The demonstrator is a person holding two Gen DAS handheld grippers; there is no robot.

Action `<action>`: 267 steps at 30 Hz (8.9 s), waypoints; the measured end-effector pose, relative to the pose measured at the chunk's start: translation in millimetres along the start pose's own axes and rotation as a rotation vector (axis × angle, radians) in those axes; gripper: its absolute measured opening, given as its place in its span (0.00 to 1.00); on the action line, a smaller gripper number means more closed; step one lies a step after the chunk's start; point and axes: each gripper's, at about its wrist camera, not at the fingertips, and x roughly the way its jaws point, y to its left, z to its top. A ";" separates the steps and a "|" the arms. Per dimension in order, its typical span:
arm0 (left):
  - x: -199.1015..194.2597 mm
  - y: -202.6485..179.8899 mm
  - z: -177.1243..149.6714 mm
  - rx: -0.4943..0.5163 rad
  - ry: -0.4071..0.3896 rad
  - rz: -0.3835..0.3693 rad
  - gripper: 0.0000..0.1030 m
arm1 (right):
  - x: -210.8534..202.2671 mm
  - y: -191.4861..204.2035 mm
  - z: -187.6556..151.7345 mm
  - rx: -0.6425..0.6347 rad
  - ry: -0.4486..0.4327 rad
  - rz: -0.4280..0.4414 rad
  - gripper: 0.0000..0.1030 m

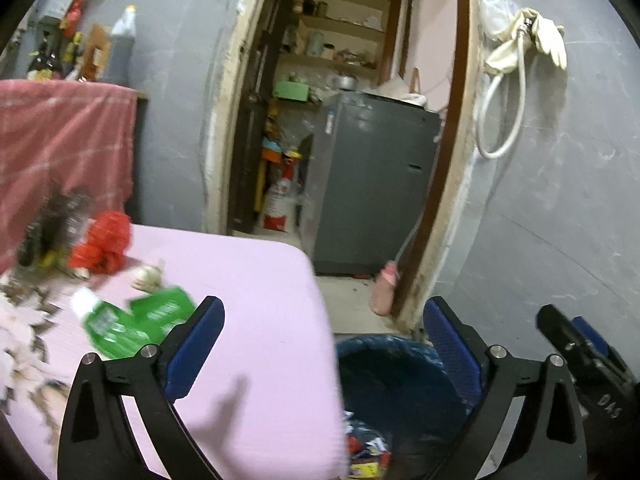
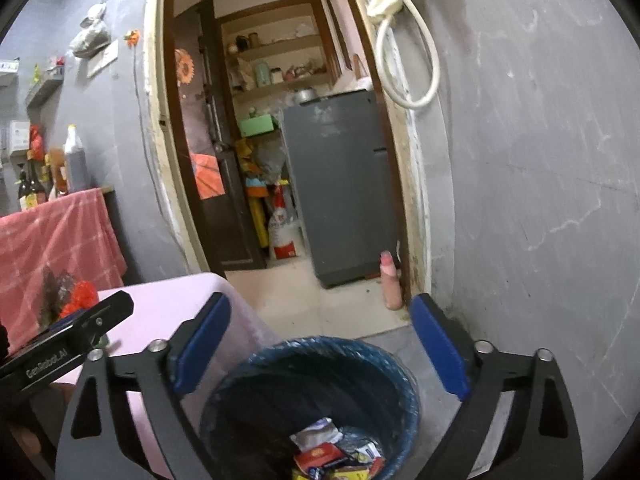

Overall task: Collect trash
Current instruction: 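Move both tools back over the trash on the table, then grasp the black plastic bag bundle with the left tool while the right tool grasps the green tube, then carry the black bag and green tube over the bin and open both tools, then move both tools back to the table toward the lemon-print bag and garlic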

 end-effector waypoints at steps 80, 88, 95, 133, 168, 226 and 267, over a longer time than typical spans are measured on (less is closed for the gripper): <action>5.6 335.5 34.4 -0.212 0.296 0.160 0.42 | 140.6 305.9 -65.5 -0.321 0.595 0.309 1.00; -6.5 342.5 36.5 -0.258 0.297 0.161 0.15 | 143.9 306.1 -68.3 -0.315 0.616 0.321 1.00; -34.6 327.9 29.5 -0.257 0.260 0.181 0.13 | 147.0 310.8 -68.6 -0.314 0.620 0.319 1.00; -84.8 280.8 6.5 -0.250 0.183 0.142 0.11 | 120.2 249.3 -48.5 -0.035 0.494 0.241 0.04; 15.1 -15.4 -18.9 0.030 0.138 -0.181 0.11 | 24.8 17.4 15.8 -0.096 0.153 -0.156 0.03; 74.2 -61.0 -59.2 0.041 0.247 -0.187 0.45 | 63.1 -47.1 -29.1 -0.016 0.409 -0.036 0.26; -82.1 151.3 39.0 -0.022 -0.053 0.153 0.97 | -14.2 141.7 44.2 -0.051 -0.025 0.141 1.00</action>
